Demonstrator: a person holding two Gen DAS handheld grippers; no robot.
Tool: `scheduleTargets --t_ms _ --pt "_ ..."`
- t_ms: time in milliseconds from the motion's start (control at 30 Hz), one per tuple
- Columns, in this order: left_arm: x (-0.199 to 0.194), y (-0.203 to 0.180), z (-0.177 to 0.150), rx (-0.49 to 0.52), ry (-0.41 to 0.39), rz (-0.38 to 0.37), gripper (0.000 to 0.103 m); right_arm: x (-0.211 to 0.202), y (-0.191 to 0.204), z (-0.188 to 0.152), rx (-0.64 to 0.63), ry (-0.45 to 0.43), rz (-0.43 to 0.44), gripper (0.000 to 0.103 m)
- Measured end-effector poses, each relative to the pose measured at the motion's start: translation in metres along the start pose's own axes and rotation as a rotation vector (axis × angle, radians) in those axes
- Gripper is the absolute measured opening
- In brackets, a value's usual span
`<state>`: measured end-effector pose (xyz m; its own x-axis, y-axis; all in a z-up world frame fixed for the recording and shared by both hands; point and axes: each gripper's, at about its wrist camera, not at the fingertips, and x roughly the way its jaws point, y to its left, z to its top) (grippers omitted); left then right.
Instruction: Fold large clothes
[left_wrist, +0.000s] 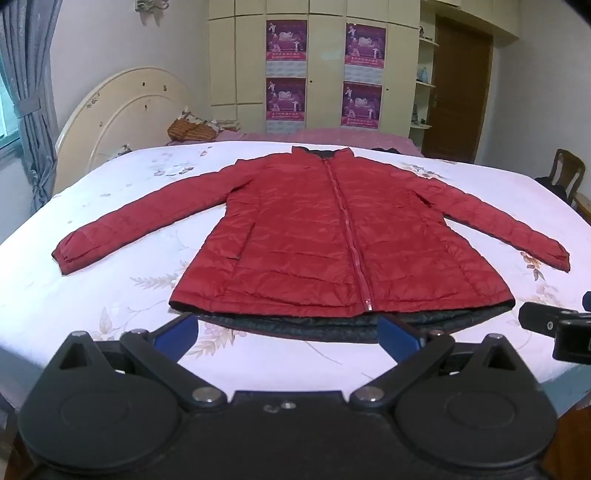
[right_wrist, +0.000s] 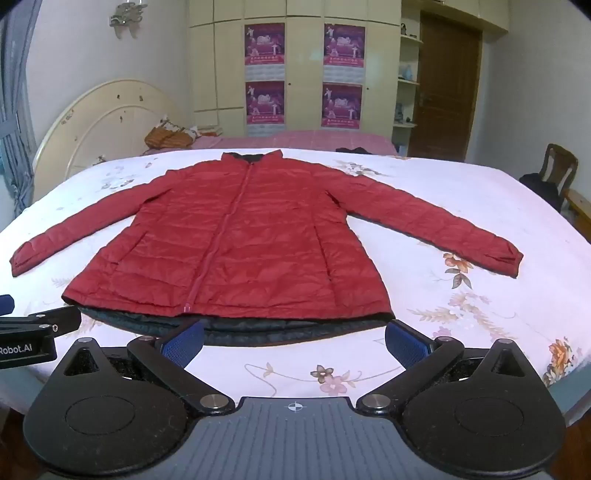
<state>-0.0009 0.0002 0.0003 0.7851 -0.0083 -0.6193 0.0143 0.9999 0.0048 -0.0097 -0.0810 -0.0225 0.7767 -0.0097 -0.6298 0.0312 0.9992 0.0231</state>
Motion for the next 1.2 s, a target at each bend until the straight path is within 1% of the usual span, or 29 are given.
scheduleTargets --t_ms 300,333,567,1200 --pt "-0.0006 0.0005 0.0000 0.002 0.008 0.006 0.103 -0.0013 -0.0022 0.0012 0.004 -0.005 -0.014 0.103" --pt "-0.0008 0.0005 -0.0001 0.003 0.008 0.006 0.103 -0.0013 -0.0097 0.0019 0.008 -0.004 -0.012 0.103" --pt "-0.0004 0.0017 0.0018 0.004 0.006 0.009 0.103 0.0002 0.0000 -0.0001 0.003 -0.003 -0.008 0.103" --pt "-0.0022 -0.0036 0.0053 0.021 -0.005 0.016 0.103 0.0013 -0.0073 0.0019 0.017 -0.002 -0.006 0.103"
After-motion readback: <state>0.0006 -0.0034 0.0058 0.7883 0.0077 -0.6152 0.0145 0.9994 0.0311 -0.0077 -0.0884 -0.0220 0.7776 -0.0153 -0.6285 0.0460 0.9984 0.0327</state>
